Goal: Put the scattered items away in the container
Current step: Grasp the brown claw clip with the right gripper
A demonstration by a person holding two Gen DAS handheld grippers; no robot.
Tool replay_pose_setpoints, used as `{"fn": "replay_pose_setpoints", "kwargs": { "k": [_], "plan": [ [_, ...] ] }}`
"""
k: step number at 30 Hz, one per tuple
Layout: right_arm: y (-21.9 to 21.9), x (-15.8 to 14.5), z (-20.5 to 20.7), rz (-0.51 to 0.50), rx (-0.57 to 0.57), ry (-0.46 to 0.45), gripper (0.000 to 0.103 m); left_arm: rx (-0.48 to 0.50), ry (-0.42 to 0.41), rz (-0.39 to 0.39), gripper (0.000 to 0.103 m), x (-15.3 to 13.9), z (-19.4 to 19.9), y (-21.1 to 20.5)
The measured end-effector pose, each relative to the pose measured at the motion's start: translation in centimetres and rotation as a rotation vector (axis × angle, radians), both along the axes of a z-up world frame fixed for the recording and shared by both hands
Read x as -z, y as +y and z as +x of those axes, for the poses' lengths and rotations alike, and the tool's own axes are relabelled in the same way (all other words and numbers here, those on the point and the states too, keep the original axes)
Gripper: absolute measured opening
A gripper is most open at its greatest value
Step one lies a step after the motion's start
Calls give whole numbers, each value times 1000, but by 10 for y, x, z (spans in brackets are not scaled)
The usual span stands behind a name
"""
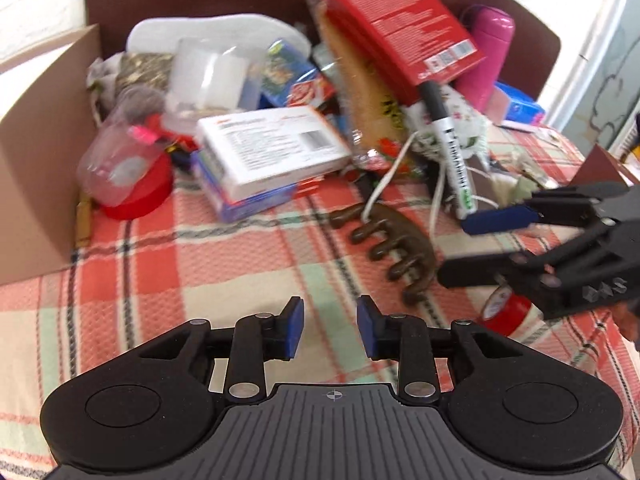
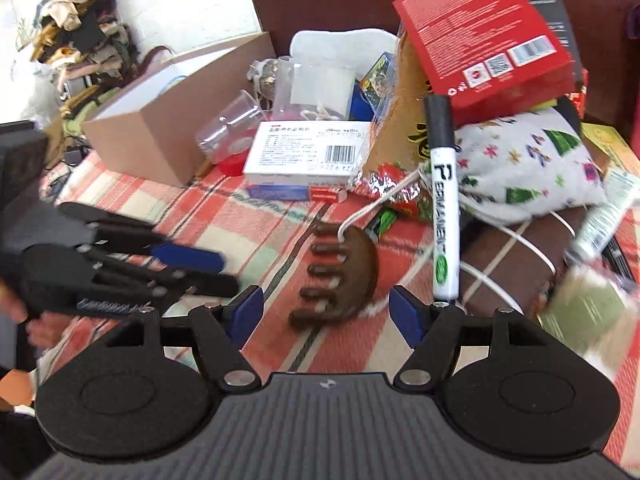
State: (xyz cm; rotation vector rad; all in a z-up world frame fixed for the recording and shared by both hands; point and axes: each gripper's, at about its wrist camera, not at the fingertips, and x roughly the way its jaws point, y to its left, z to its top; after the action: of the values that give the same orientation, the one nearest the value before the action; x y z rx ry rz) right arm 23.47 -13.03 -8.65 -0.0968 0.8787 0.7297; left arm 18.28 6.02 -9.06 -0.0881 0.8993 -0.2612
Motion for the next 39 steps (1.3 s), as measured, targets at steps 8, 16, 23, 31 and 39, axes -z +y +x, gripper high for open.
{"fn": "replay_pose_setpoints", "kwargs": {
  "k": [8,16,23,31,39],
  "plan": [
    [21,24,22,-61,2,14,57,-16,31,-22,49,11,0,16],
    [22,13,0,-157,-27,-64,56,-15,26,-34,54,10,-1,14],
    [21,6,-34,-376,-2,-233,56,8,21,-49,54,8,-2,4],
    [0,0,-27,-344,135,-171,53,34,2,-54,56,2,-8,-5],
    [-18,-6,-29,-337,163,-141,25,53,-10,-78,56,-1,-9,-10]
  ]
}}
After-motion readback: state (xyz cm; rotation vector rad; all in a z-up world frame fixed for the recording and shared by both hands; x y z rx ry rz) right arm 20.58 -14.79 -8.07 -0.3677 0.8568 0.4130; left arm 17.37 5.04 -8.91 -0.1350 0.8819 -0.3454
